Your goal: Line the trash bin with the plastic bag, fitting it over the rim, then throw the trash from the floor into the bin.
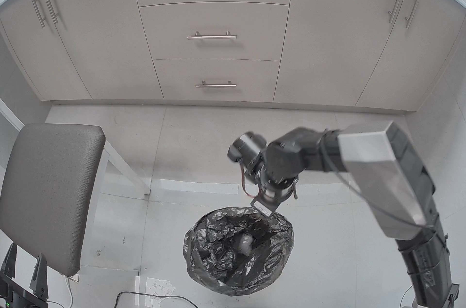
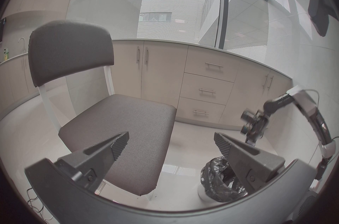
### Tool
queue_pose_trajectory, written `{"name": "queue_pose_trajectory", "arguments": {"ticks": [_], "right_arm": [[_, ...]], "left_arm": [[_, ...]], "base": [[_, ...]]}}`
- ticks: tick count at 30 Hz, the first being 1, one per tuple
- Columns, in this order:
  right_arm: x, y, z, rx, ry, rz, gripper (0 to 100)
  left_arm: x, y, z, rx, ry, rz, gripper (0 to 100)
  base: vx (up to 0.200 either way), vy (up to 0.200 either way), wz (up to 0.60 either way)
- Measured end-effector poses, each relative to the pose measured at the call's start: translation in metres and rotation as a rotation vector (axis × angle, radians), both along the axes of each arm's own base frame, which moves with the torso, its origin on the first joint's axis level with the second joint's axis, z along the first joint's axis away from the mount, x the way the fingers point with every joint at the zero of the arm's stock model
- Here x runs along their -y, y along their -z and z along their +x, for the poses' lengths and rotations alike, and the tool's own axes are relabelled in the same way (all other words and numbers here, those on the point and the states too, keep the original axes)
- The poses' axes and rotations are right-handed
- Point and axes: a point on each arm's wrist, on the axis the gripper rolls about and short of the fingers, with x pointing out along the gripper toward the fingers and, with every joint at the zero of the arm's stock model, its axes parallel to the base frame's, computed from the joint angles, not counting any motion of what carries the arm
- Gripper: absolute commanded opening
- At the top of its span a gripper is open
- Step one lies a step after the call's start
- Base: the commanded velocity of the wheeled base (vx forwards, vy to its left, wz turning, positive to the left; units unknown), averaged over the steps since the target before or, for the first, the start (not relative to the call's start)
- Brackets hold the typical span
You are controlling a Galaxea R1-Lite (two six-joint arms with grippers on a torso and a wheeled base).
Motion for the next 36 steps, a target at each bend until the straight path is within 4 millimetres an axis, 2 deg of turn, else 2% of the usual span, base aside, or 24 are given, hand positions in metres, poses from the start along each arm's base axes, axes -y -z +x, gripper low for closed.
{"name": "queue_pose_trajectory", "arguments": {"ticks": [5,9,13,15,20,26,32,36], "right_arm": [[0.035,-0.096,-0.017,0.085,0.032,0.036,0],[0.074,-0.167,-0.044,0.153,0.069,0.071,0],[0.114,-0.222,-0.079,0.198,0.106,0.092,0],[0.132,-0.241,-0.100,0.201,0.128,0.092,0],[0.172,-0.276,-0.152,0.207,0.173,0.063,0],[0.211,-0.308,-0.207,0.294,0.212,0.062,0],[0.255,-0.325,-0.266,0.342,0.274,0.071,0],[0.282,-0.334,-0.308,0.434,0.334,0.110,0]], "left_arm": [[0.000,0.000,0.000,0.004,0.001,-0.021,100],[0.000,0.000,0.000,0.008,0.001,-0.039,100],[0.000,-0.001,0.000,0.008,-0.011,-0.022,100],[-0.001,0.000,0.000,0.006,-0.026,0.000,100],[-0.001,0.001,0.000,-0.009,-0.038,0.064,100],[0.001,0.005,0.000,-0.054,0.053,0.172,100],[0.002,0.006,0.000,-0.062,0.073,0.187,100],[0.002,0.007,0.000,-0.065,0.076,0.188,100]], "base": [[0.000,0.000,0.00],[0.000,0.000,0.00],[0.000,0.000,0.00],[0.000,0.000,0.00],[0.000,0.000,0.00],[0.000,0.000,0.00],[0.000,0.000,0.00],[0.000,0.000,0.00]]}}
